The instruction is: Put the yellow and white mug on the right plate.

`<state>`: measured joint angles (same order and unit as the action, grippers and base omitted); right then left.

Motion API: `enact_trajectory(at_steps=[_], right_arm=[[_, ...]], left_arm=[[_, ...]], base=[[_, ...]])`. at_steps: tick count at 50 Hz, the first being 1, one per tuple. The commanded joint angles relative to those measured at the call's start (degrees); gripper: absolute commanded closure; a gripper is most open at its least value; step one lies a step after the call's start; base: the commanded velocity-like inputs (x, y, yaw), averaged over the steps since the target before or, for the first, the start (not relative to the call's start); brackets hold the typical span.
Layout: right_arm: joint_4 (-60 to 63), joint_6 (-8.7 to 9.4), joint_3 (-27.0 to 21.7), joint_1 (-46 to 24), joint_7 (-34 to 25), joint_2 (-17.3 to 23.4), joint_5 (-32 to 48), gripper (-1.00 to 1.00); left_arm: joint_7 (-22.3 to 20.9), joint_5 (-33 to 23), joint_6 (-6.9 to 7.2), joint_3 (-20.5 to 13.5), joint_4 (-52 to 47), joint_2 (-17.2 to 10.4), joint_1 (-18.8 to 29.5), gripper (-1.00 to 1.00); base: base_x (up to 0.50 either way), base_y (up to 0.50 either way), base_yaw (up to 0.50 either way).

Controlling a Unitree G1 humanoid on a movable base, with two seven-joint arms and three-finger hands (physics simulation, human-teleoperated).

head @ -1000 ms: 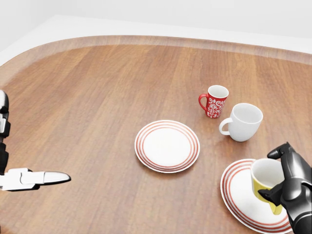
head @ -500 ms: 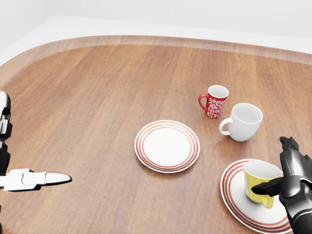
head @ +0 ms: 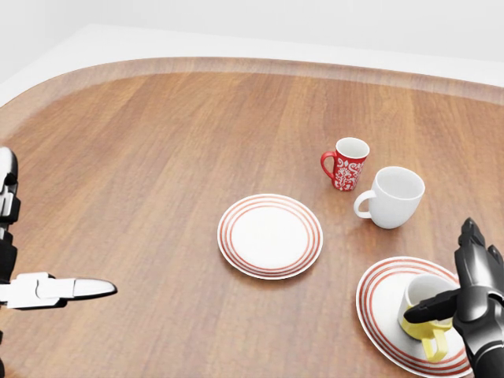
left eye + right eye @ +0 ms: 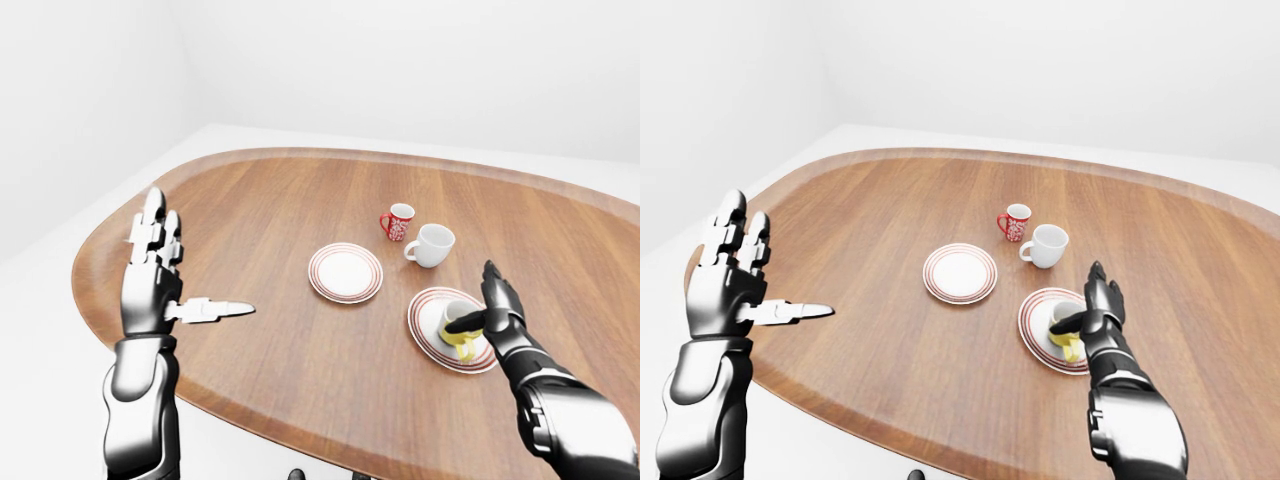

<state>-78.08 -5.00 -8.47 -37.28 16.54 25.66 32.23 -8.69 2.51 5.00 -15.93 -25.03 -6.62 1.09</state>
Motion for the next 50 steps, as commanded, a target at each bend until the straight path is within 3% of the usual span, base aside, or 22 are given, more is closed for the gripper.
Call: enact_trajectory(at_steps=[1,24,34,45,47,50], right_arm=[[0.9,0.0,-0.8,-1.1,-2.4,0.9,-3.6,-1.0],[11.2,0.0,-0.7,-3.5,-10.9,4.4,-13.1,-1.0],[28.5,0.0,-2.9,1.6,-15.0,3.4,-15.6,-1.0],[60.1,0.0,-7.1,11.3,-22.1,0.0,-17.0,-1.0],[62.9,0.74,-7.5,12.0,-22.9,-0.5,-17.0,-1.0],[70.9,4.06,-8.2,14.1,-24.9,-1.6,-17.2,-1.0]], left_arm=[[0.0,-0.2,0.0,0.3,0.2,0.2,-0.2,-1.0],[-0.1,-0.3,0.0,0.5,-0.4,0.3,-0.2,-1.0],[-0.1,-0.2,0.0,0.4,-1.3,0.3,-0.2,-1.0],[-0.6,0.0,0.0,0.3,-5.1,0.5,-0.6,-1.0],[-0.7,0.0,0.0,0.4,-6.0,0.6,-0.7,-1.0],[-1.0,0.0,0.0,0.5,-8.0,0.8,-0.9,-1.0]], base=[[0.0,0.0,0.0],[0.0,0.0,0.0],[0.0,0.0,0.0],[0.0,0.0,0.0],[0.0,0.0,0.0],[0.0,0.0,0.0]])
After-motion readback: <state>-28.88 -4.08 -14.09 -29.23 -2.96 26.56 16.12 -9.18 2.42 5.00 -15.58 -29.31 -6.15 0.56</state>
